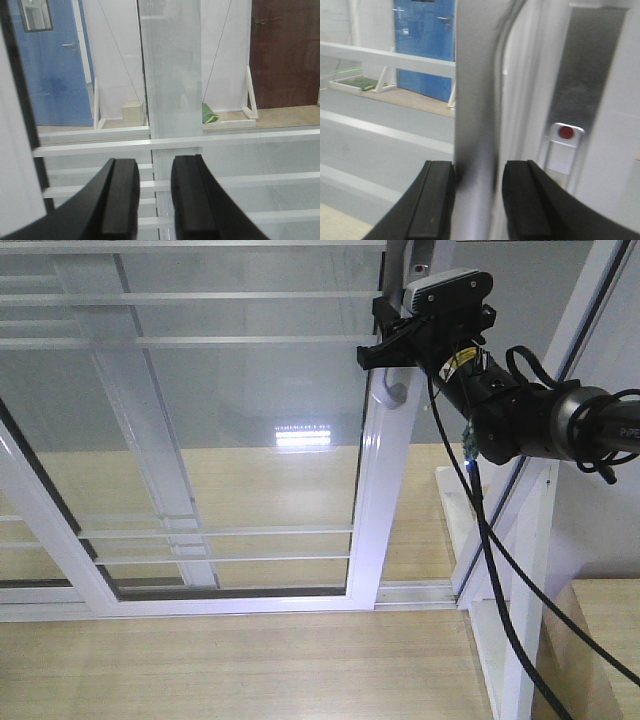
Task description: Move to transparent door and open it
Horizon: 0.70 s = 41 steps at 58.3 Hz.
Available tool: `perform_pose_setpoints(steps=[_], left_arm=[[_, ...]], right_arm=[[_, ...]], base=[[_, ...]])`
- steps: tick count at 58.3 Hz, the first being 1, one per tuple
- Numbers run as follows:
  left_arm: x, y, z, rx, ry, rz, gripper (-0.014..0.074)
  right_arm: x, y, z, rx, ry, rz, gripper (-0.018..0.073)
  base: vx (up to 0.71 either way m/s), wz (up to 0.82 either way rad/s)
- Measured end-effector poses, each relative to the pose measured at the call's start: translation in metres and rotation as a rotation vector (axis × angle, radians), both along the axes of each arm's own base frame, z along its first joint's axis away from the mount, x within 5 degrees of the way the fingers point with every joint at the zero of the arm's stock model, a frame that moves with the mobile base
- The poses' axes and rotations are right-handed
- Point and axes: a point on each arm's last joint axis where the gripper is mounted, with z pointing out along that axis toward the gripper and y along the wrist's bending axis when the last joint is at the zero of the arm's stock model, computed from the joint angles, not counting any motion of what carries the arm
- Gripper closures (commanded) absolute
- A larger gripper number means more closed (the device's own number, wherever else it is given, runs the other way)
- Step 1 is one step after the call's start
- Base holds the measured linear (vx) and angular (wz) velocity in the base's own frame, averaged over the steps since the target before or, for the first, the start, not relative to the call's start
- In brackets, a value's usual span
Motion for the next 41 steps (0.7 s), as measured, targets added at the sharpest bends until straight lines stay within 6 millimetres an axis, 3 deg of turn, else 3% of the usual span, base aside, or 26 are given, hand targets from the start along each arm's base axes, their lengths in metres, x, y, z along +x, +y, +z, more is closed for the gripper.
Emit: perform_pose_setpoints(steps=[21, 34, 41], left_arm=[[0.0, 0.0, -0.001, -0.001, 0.016, -0.002, 0.0282], [0.0, -0.002, -0.006, 0.004, 0.069, -0.015, 0.0282], [0.006, -0.01, -0.012, 0.007, 0.093, -0.046, 0.0282]], right_arm=[[-0.001, -0.003, 0.007, 0.041, -0.01, -0.033, 0.0122], [-0.006, -0.008, 0.027, -0.044, -0.048, -0.065, 0.013], [-0.01, -0.012, 0.039, -0.11, -0.034, -0.099, 0.0181]], base=[[0.0, 0.0], [0.0, 0.0], [0.0, 0.0]])
